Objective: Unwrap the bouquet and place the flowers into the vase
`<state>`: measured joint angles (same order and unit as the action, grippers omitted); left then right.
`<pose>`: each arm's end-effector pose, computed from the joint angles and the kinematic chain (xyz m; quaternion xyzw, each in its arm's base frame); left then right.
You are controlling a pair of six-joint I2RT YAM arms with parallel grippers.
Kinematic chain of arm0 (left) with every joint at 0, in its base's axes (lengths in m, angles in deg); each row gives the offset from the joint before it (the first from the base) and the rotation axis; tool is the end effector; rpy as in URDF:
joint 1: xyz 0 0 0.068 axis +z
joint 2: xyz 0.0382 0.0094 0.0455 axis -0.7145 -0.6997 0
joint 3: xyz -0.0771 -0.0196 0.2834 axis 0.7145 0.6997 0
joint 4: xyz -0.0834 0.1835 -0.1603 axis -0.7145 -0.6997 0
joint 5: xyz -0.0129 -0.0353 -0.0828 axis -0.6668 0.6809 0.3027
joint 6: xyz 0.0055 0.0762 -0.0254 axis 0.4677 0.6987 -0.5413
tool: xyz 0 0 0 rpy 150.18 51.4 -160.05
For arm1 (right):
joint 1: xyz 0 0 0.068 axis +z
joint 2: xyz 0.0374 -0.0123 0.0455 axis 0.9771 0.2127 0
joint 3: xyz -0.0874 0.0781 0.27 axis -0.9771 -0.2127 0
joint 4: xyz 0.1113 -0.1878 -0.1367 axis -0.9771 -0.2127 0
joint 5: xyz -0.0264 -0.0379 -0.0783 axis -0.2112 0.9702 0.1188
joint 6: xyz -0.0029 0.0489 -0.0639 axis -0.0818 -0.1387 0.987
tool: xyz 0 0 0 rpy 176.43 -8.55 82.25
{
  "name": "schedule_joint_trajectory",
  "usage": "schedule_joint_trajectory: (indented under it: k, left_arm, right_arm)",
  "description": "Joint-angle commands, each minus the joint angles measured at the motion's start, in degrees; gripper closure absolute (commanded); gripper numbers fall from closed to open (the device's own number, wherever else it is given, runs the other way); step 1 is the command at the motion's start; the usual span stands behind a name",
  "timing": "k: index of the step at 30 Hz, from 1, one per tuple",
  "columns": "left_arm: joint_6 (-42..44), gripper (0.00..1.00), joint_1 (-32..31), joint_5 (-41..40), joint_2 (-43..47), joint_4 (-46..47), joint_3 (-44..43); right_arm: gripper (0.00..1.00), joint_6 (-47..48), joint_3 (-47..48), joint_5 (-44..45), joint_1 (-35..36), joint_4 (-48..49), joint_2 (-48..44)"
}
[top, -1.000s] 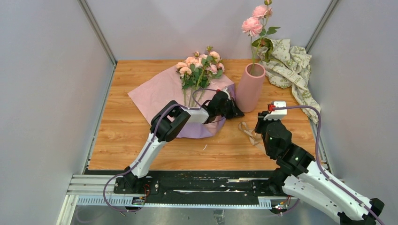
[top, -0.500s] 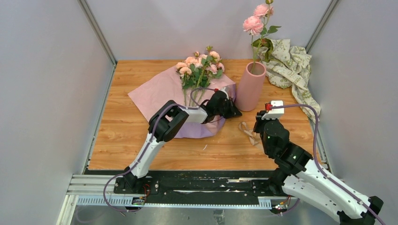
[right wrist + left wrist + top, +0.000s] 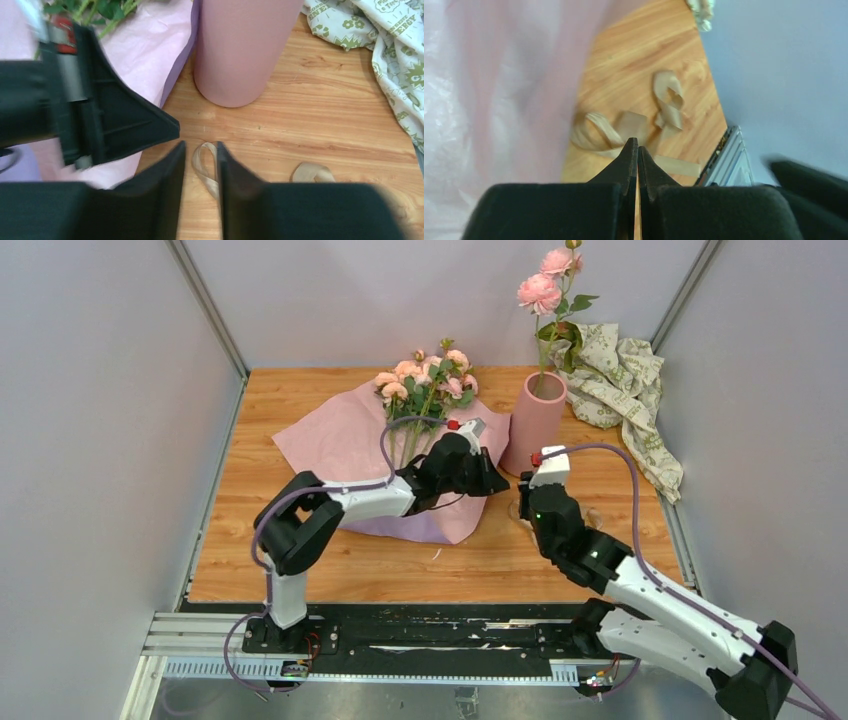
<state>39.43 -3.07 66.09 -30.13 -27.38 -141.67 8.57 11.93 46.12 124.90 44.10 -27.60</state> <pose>0.3052 -0.3667 0.2046 0.0413 0.8330 -0.4651 0.2967 0.1561 0.1030 0.3062 -0.0252 0.7661 0.0526 0.6400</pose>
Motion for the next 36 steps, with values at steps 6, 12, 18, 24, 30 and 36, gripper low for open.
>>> schedule_joint_trajectory:
  k: [6, 12, 18, 24, 30, 36]
  left_arm:
    - [10.3, 0.96, 0.1, -20.3, 19.1, -21.0, 5.3]
    - [10.2, 0.76, 8.6, -30.1, 29.2, -27.1, 13.7]
    - [9.7, 0.71, 18.0, -29.9, 24.9, -25.3, 17.4]
    - [8.5, 0.72, 20.8, -31.2, 17.6, -25.4, 15.2]
    - [3.3, 0.74, 26.5, -25.9, 10.2, -26.1, 14.5]
    - [0.9, 0.74, 29.9, -23.7, 7.9, -27.0, 15.7]
  right_arm:
    - [0.19, -3.9, 5.9, 0.3, -0.7, 4.6, 17.8]
    - [0.16, -7.1, 9.6, -1.4, -2.0, 10.7, 31.7]
    - [0.17, -14.3, 7.8, -9.0, -7.5, 17.3, 39.4]
    - [0.39, -13.8, 9.5, -11.7, -8.9, 21.2, 46.5]
    - [0.97, -15.2, 14.2, -16.1, -9.2, 22.1, 55.8]
    - [1.0, -15.0, 19.6, -19.1, -9.2, 21.1, 62.9]
